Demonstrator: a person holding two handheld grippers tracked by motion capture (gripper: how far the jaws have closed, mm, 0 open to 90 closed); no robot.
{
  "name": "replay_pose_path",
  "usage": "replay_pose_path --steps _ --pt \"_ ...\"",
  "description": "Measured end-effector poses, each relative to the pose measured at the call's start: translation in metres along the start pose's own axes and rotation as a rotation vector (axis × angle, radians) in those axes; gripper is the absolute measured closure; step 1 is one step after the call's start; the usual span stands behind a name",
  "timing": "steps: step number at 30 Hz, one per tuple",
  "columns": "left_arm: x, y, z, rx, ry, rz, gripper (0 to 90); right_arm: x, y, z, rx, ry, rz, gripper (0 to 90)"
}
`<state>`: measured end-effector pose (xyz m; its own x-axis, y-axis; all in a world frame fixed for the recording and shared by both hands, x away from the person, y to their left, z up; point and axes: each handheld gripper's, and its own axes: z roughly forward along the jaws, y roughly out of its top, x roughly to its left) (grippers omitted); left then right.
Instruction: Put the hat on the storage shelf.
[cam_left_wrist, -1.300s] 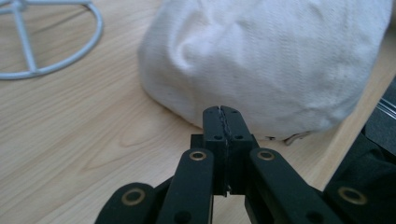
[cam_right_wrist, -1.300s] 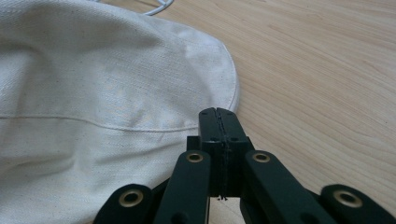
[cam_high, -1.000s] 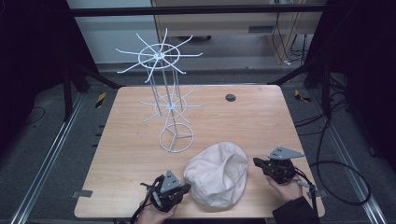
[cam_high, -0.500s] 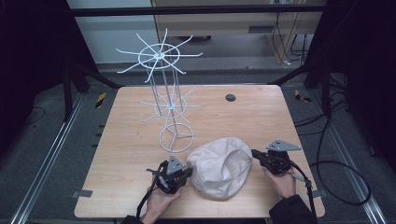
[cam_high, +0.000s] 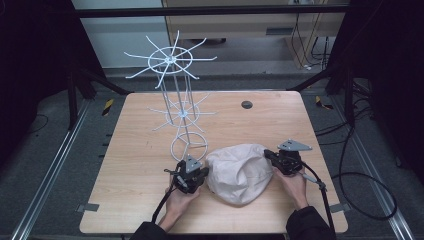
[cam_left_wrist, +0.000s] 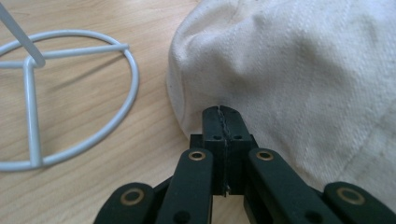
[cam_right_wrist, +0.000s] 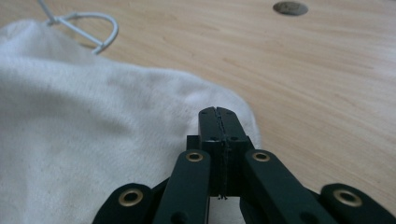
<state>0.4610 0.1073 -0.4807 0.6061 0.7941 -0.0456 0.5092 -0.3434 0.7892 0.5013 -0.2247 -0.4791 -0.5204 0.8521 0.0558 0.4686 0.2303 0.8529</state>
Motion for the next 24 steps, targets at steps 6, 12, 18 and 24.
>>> replay_pose_path --steps 6,12,18,24 --pt "0.002 0.002 0.006 0.002 0.003 0.008 89.8 0.001 -0.007 -0.004 0.071 0.056 -0.024 90.0" --pt "0.001 0.002 0.008 0.001 -0.009 0.013 89.8 0.008 -0.015 -0.017 0.123 0.095 -0.077 90.0" --pt "0.001 0.007 0.015 0.006 -0.011 0.01 89.8 0.019 -0.023 -0.027 0.137 0.117 -0.11 90.0" --pt "0.005 0.014 0.021 0.008 -0.015 0.002 89.9 0.028 -0.032 -0.038 0.14 0.152 -0.104 90.0"
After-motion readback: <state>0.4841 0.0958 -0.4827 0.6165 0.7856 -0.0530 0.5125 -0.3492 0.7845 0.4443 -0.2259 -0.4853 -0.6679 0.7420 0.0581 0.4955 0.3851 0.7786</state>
